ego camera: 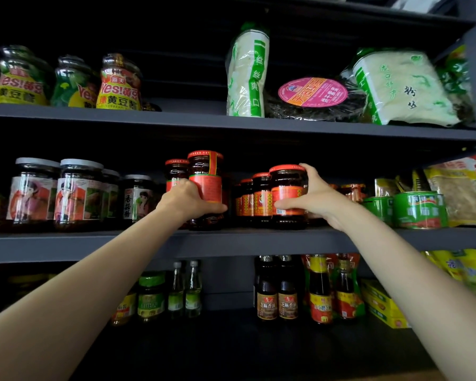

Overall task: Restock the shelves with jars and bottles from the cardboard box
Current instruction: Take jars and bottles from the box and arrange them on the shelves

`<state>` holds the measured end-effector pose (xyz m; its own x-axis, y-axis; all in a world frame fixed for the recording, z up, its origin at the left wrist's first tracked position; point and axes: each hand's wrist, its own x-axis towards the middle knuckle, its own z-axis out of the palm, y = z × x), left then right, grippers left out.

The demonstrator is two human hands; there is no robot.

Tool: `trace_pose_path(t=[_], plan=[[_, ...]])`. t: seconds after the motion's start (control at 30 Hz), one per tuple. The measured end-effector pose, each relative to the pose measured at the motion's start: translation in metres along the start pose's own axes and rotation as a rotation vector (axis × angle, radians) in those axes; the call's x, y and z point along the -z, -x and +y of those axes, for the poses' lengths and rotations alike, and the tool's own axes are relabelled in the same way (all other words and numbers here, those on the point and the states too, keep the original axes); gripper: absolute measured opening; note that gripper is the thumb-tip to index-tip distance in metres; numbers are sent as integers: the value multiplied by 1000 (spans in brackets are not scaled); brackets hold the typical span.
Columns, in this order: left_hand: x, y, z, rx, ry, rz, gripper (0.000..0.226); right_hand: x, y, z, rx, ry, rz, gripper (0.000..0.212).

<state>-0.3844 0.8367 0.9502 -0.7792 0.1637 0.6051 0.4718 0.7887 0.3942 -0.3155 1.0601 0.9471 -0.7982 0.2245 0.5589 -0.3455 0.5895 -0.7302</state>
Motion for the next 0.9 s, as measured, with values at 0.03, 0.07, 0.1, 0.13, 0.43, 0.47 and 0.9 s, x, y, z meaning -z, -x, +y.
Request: trace_pose_path(t=[0.03, 0.07, 0.1, 0.13, 0.43, 0.47, 0.9], plan=[[-1, 0, 1, -9, -20, 10, 56, -1, -1, 2, 13, 51, 37, 112], [-2, -1, 2, -14, -36, 20, 61, -3, -1, 2, 25, 76, 59, 114], [-3, -1, 3, -13, -47, 29, 67, -4, -1, 3, 35, 78, 70, 114], [-4, -1, 4, -10, -54, 36, 71, -6, 0, 2, 48, 70, 76, 114], [-12, -7, 8, -8, -83, 46, 75, -6, -7, 6, 33, 70, 118, 108], [-12, -8, 7, -9, -78, 47, 74, 1, -8, 10, 9, 76, 150, 110], [-14, -12, 9, 4, -85, 20, 72, 23, -27, 25, -140, 291, 206, 116]])
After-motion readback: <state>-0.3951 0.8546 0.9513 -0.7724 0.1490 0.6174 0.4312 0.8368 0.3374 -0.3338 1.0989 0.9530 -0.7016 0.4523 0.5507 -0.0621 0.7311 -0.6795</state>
